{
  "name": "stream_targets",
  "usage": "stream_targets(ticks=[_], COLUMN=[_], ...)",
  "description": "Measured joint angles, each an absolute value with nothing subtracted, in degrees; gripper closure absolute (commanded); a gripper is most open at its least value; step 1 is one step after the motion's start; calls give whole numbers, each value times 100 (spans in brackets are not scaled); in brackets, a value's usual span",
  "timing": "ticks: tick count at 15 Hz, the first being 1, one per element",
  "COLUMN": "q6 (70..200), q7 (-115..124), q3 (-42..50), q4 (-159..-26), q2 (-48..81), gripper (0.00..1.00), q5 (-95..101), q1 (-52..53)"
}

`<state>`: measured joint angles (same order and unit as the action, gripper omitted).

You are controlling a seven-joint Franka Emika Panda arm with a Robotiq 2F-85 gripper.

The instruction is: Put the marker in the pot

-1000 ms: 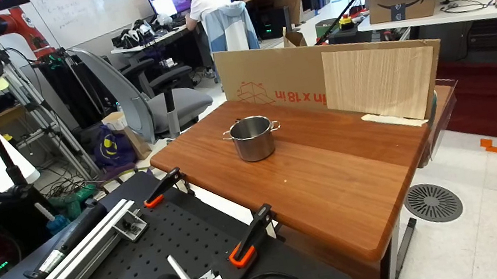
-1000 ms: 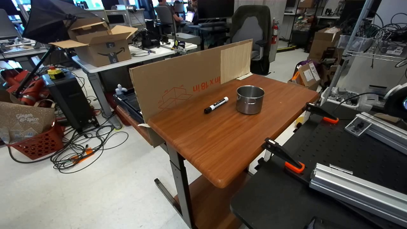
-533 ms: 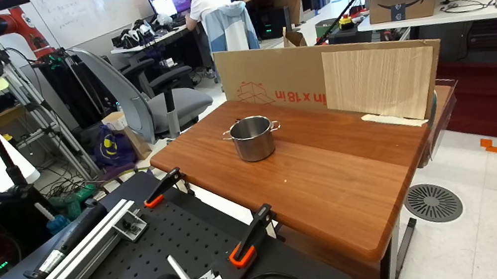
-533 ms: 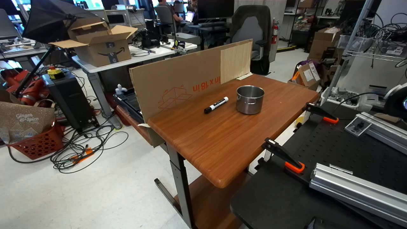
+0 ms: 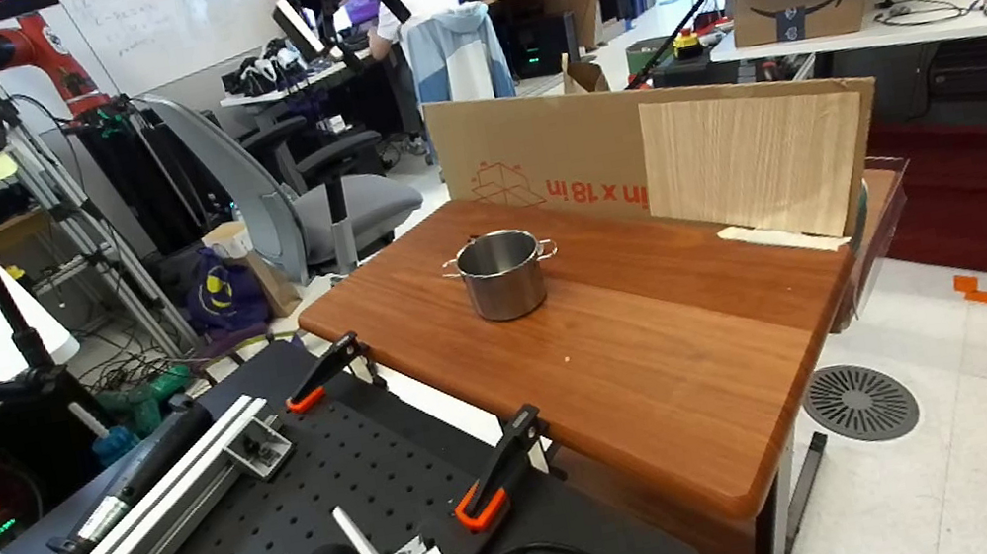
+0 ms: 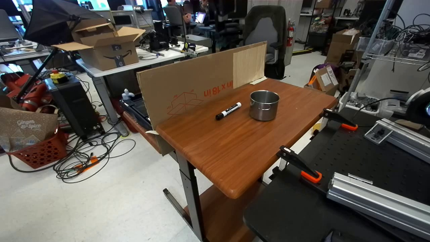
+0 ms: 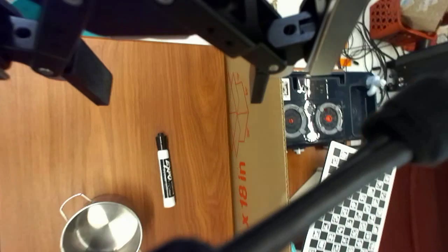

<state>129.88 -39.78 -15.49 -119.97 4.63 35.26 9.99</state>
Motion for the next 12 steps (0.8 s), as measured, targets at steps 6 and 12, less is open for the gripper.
stream_targets(ticks=[6,12], q6=[14901,16895], q7=[-4960,-6752], q3=[-1547,-1877], q4=[-12462,-13212], q2=[917,1263], gripper=[0,0], q5=[3487,2210], q1=[996,529])
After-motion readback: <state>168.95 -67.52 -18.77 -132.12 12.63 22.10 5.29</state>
